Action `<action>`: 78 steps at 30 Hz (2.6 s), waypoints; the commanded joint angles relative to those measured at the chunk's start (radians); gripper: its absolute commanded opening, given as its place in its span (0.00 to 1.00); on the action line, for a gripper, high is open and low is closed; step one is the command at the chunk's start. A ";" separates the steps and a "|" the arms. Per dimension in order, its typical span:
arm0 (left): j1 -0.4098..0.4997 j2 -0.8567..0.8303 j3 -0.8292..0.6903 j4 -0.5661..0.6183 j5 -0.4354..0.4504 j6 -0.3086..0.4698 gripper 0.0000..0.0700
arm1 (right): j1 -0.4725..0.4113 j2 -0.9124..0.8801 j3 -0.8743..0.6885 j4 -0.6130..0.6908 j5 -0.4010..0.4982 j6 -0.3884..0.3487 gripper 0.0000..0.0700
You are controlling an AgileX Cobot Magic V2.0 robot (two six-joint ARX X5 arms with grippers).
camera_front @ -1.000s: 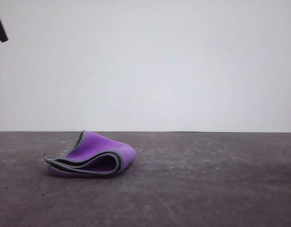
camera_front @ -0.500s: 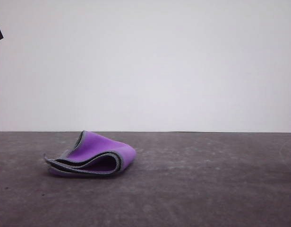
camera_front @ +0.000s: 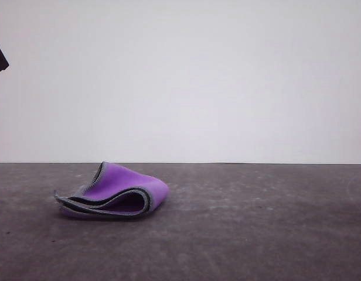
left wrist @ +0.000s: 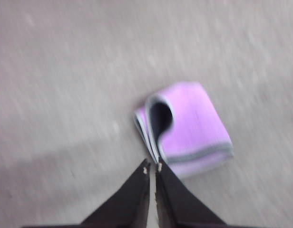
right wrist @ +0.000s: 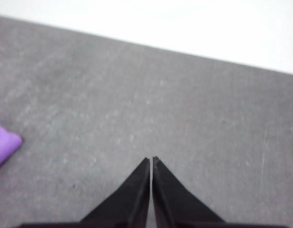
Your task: Fold clothes
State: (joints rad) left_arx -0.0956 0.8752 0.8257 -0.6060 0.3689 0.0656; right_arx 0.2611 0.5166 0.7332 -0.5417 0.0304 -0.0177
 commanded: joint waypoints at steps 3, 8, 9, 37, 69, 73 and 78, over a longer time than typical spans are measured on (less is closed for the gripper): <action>0.001 -0.033 -0.038 0.075 -0.014 -0.045 0.00 | 0.003 0.002 -0.062 0.075 0.003 0.011 0.00; 0.001 -0.056 -0.043 0.060 -0.033 -0.044 0.00 | 0.003 -0.004 -0.106 0.131 0.003 0.011 0.00; 0.001 -0.057 -0.043 0.060 -0.033 -0.044 0.00 | 0.003 -0.004 -0.106 0.130 0.002 0.014 0.00; 0.059 -0.415 -0.272 0.164 -0.182 -0.012 0.00 | 0.004 -0.004 -0.106 0.152 -0.003 0.017 0.00; 0.131 -0.872 -0.771 0.293 -0.325 -0.131 0.00 | 0.004 -0.004 -0.106 0.152 -0.003 0.017 0.00; 0.131 -0.872 -0.771 0.293 -0.325 -0.131 0.00 | 0.004 -0.004 -0.106 0.152 -0.003 0.017 0.00; 0.131 -0.872 -0.771 0.293 -0.325 -0.131 0.00 | 0.004 -0.004 -0.106 0.152 -0.003 0.017 0.00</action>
State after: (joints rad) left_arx 0.0353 0.0044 0.0745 -0.3026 0.0467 -0.0678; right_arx 0.2611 0.5102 0.6147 -0.4007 0.0273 -0.0170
